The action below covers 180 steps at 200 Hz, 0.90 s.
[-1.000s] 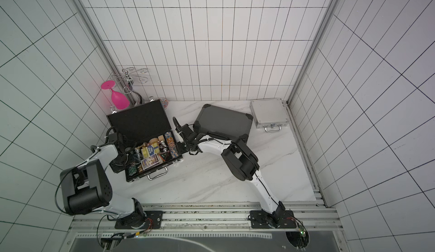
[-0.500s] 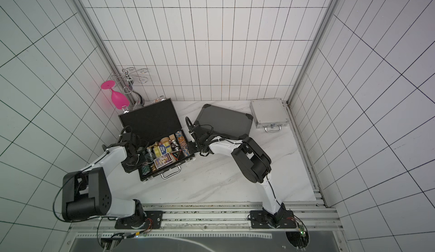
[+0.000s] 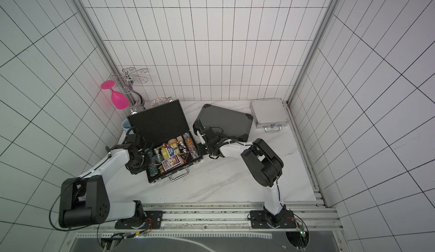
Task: Close the poker set cases
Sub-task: Move the poker set case to the center of the board, then close the lid of the poker set case.
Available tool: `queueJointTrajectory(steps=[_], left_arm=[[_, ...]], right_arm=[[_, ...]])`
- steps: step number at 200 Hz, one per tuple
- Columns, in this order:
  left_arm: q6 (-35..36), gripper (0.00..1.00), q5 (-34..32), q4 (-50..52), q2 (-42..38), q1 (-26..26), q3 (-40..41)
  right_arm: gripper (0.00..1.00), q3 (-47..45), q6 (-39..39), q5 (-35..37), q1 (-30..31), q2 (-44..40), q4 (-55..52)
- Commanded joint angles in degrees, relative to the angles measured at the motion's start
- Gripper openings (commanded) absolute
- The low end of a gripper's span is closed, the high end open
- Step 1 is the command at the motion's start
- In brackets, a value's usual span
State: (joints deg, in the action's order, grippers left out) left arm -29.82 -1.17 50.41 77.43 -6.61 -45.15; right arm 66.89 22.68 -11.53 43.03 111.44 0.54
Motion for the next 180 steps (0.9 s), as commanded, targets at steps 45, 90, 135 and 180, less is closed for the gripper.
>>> queueJointTrajectory(steps=[45, 90, 135, 180], left_arm=[[-0.41, 0.38, -3.75, 1.28, -1.41, -1.07, -9.78], [-0.09, 0.52, 4.50, -5.74, -1.58, -2.41, -18.39], [-0.09, 0.60, -1.71, -15.43, -0.06, 5.16, -29.01], [8.23, 0.71, -2.79, -15.74, 11.95, 7.41, -42.11]], right_arm=[[0.07, -4.00, -0.35, 0.58, -2.61, -0.48, -7.35], [0.34, -4.77, -0.40, -1.14, -2.68, -4.16, -4.67], [0.54, -1.87, -1.70, -0.69, -3.02, -10.19, -5.92], [0.62, 0.82, -3.45, -1.82, -2.99, -14.24, -8.42]])
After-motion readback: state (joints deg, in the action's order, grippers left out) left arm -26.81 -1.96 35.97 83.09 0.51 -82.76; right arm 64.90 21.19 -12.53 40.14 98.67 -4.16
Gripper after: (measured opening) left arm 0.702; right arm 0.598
